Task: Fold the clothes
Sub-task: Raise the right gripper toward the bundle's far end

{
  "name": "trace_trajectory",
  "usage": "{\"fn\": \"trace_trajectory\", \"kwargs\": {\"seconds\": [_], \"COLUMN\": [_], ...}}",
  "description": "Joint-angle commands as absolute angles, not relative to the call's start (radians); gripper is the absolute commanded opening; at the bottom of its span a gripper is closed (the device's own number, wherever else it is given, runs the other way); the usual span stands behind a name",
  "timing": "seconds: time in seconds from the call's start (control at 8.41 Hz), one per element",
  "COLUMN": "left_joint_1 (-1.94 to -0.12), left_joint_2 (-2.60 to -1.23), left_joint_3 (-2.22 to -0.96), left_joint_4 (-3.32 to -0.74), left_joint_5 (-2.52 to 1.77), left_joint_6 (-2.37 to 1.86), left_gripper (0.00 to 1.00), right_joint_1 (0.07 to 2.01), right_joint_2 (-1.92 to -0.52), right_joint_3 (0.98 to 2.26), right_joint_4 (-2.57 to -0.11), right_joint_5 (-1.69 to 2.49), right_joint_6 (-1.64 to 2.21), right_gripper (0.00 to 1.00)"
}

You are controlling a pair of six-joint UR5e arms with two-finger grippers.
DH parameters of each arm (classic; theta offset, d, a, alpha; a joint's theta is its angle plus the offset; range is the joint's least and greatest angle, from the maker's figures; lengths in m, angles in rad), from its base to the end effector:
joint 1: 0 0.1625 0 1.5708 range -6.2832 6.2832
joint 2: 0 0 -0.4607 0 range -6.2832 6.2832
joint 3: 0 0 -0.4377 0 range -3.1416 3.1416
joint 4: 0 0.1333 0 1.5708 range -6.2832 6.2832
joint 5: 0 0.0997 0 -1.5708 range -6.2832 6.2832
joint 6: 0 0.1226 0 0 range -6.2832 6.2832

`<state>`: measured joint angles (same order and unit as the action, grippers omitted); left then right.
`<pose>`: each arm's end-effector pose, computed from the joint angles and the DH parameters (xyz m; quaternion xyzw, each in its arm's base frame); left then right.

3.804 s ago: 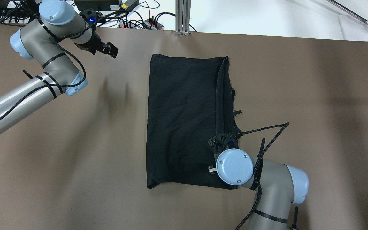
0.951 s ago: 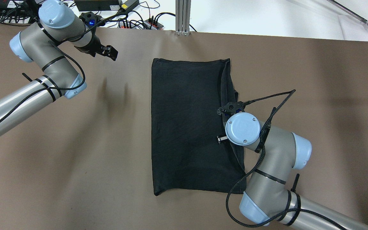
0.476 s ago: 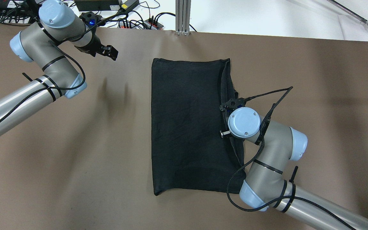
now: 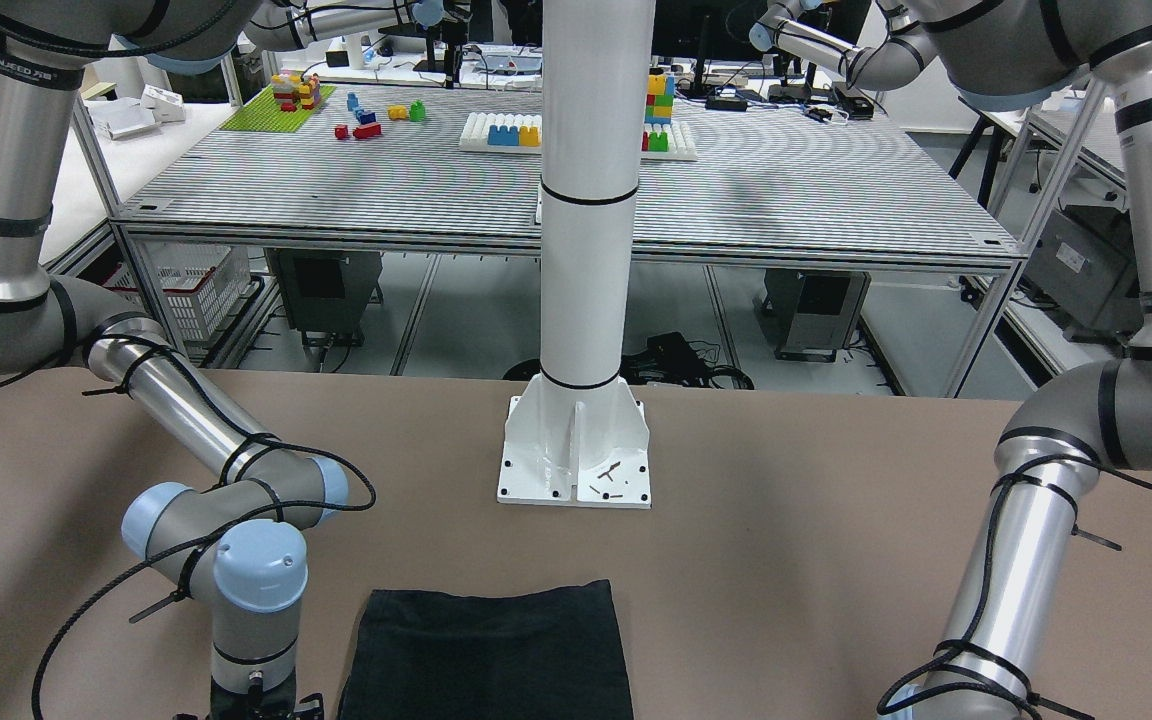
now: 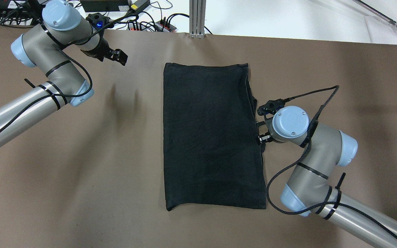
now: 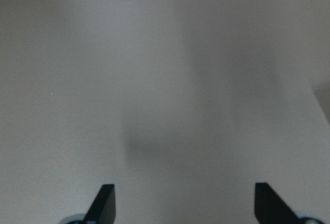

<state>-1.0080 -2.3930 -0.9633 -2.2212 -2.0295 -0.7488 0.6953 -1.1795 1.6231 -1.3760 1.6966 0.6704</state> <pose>0.4206 -0.8148 0.3782 0.1977 0.4125 0.0128 0.8892 -0.4801 -0.5541 0.4388 0.1825 -0.2614 -0.1166 0.9406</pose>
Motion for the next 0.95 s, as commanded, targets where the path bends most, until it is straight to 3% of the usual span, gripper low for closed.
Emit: {"fn": "trace_trajectory", "kwargs": {"seconds": [0.0,0.36,0.83], "left_joint_1": [-1.008,-1.003,-1.002], "left_joint_2": [-2.393,-2.391,-2.393], "left_joint_3": [-0.963,-0.963,-0.962], "left_joint_4": [-2.221,-2.221,-2.221], "left_joint_5": [-2.029,-2.029,-2.029], "left_joint_6": [-0.749,-0.750,-0.749], "left_gripper": [0.95,0.95,0.95], "right_joint_1": [0.715,0.715,0.727], "right_joint_2": [-1.178,-1.067,-0.845], "right_joint_3": [1.623,1.582,1.306], "right_joint_4": [-1.351,-1.388,-1.370], "right_joint_5": [1.738,1.736,1.735], "right_joint_6": [0.655,0.728,0.799], "right_gripper": [0.94,0.94,0.94]}}
